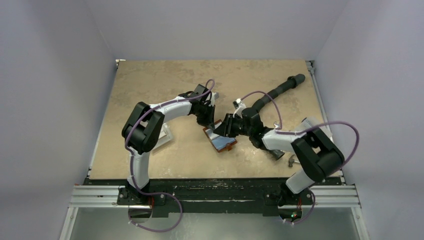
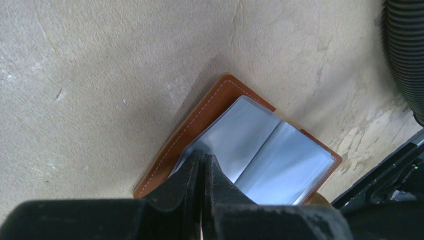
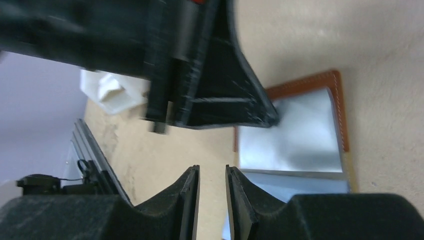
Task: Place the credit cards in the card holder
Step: Open the card holder at the center of the board.
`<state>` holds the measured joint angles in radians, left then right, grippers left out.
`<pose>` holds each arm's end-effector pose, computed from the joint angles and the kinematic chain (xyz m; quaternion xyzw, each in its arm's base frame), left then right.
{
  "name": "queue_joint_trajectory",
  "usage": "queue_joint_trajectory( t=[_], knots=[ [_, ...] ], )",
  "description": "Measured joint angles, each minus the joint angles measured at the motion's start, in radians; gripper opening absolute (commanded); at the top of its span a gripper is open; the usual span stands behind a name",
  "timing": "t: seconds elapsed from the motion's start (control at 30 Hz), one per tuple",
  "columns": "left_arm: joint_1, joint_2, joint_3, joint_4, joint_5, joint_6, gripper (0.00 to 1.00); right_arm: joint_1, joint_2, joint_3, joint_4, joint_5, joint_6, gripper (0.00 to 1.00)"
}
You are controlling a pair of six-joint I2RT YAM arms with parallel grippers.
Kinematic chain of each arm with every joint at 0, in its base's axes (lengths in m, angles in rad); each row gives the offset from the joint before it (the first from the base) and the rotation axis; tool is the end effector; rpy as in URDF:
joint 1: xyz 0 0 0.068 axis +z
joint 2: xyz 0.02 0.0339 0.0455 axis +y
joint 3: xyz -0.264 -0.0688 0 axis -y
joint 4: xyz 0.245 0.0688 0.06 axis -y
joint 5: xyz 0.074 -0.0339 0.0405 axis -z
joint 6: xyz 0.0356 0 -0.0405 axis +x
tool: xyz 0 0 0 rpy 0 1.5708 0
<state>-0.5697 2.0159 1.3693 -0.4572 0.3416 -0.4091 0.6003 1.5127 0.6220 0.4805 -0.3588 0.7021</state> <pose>0.3420 -0.2332 0.1560 0.1161 0.9525 -0.2531 0.1235 0.2436 0.1819 0.1815 -0.0558 0.8268 0.4457 0.3386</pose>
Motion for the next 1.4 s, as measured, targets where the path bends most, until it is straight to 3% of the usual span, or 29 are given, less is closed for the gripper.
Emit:
queue_joint_trajectory(
  t=[0.2,0.47,0.87,1.03,1.4],
  knots=[
    [0.000,0.000,0.000,0.000,0.001,0.000,0.00,0.000,0.185,-0.094,0.154,-0.012,0.041,0.31],
    [0.000,0.000,0.000,-0.001,0.002,0.000,0.00,-0.007,0.240,-0.230,0.481,-0.026,0.095,0.30],
    [0.000,0.000,0.000,-0.001,0.002,0.000,0.00,-0.006,-0.023,-0.191,0.148,-0.025,0.033,0.36],
    [0.000,0.000,0.000,-0.001,0.002,0.000,0.00,-0.006,0.026,-0.201,0.169,-0.025,0.033,0.35],
    [0.000,0.000,0.000,-0.002,0.002,0.000,0.00,-0.011,0.132,-0.310,0.425,-0.043,0.066,0.34]
  ],
)
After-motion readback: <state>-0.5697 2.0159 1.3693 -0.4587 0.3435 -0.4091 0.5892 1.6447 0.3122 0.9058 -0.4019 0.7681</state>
